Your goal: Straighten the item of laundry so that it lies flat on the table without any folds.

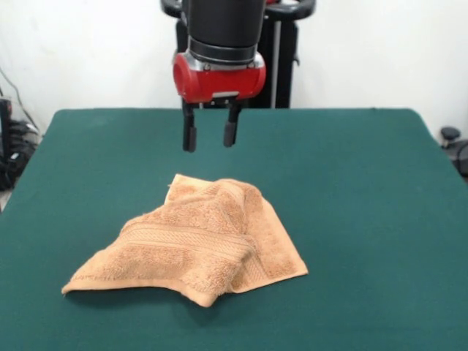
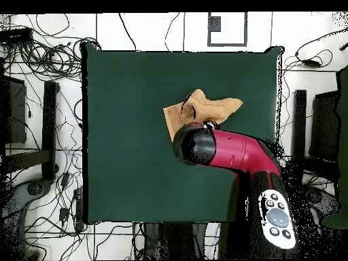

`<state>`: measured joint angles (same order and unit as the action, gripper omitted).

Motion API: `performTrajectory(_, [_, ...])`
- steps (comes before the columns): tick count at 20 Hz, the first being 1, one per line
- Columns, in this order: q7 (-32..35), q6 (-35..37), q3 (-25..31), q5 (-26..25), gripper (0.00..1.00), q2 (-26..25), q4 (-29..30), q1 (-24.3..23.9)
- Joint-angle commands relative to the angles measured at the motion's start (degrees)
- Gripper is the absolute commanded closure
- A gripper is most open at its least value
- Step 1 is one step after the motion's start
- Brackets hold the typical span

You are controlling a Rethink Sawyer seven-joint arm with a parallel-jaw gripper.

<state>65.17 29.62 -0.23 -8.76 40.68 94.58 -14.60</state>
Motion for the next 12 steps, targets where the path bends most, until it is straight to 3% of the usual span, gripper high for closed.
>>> performTrajectory(1, [16.14,-3.15,0.94,2.59,0.00,-2.90,6.04,2.16])
performTrajectory(12, [15.49,-2.15,1.37,3.32,0.00,-3.35,4.46,1.60])
